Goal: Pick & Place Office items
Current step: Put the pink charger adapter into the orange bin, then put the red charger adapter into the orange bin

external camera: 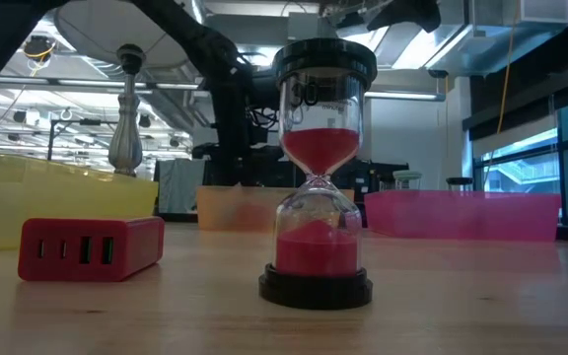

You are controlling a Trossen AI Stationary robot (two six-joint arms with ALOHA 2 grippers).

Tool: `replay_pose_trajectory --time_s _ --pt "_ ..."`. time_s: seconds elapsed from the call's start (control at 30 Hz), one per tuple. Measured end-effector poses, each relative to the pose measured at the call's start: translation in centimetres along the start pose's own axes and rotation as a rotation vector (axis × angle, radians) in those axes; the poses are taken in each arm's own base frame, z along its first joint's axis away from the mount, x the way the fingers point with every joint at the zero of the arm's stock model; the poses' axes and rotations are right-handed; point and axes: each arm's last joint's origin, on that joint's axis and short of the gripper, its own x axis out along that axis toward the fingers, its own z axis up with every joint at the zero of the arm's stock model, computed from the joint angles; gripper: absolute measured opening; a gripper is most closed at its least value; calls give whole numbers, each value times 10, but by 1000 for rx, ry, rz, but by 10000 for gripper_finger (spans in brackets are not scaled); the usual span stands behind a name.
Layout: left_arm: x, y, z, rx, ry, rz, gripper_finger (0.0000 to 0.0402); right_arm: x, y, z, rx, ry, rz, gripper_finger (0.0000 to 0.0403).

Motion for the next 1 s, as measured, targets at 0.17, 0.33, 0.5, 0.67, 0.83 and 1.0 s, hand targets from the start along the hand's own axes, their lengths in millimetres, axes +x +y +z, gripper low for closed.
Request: replay_pose_trajectory --time_s 0.17,0.33,0.5,0.67,0.83,1.0 --pt "0 0 -1 -16 11 -12 142 0 0 0 0 0 0 322" --pt "0 0 -1 -15 15 -14 189 0 0 0 0 0 0 322" --pt "-13 -1 1 -14 -6 -41 216 0 0 0 0 4 5 322" --pt "-55 -4 3 40 -87 -143 210 0 0 -1 -3 11 5 322" --pt "-114 -19 -12 130 -160 -312 190 0 0 -2 -11 21 2 322" --pt "-165 -37 -50 222 -169 -383 194 0 -2 -4 -20 43 -10 322"
